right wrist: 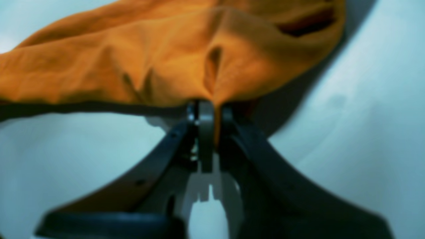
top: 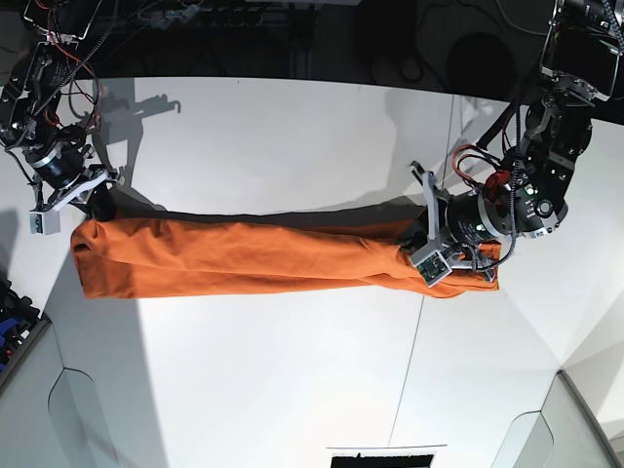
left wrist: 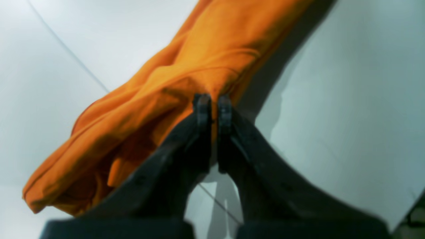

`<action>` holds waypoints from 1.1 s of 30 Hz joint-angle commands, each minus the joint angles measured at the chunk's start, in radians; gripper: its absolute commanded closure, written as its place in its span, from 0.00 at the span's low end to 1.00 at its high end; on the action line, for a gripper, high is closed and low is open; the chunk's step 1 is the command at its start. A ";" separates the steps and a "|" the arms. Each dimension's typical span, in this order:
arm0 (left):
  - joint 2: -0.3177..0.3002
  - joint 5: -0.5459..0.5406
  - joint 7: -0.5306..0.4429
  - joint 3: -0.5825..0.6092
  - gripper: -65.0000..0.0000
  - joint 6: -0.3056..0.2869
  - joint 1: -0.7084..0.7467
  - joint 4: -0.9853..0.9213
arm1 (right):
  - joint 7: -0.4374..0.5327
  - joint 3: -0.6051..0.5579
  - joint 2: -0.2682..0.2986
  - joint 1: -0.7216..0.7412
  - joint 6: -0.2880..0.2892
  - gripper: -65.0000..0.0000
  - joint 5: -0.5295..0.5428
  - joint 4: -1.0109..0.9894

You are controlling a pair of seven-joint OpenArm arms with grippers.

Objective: Layout the t-shirt on the table in an organized manner, then fold the t-shirt properly

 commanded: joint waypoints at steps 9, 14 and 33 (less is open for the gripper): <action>-0.180 -0.058 -0.001 -0.060 1.00 -0.026 0.106 0.254 | -0.229 0.233 0.021 0.010 0.019 1.00 0.277 0.244; -0.228 -0.098 0.027 -0.072 1.00 -0.031 0.195 0.350 | -0.261 0.317 0.035 -0.017 0.021 1.00 0.303 0.271; -0.202 -0.283 0.091 -0.071 0.72 -0.136 0.428 0.352 | -0.215 0.344 0.031 -0.137 0.017 0.51 0.307 0.271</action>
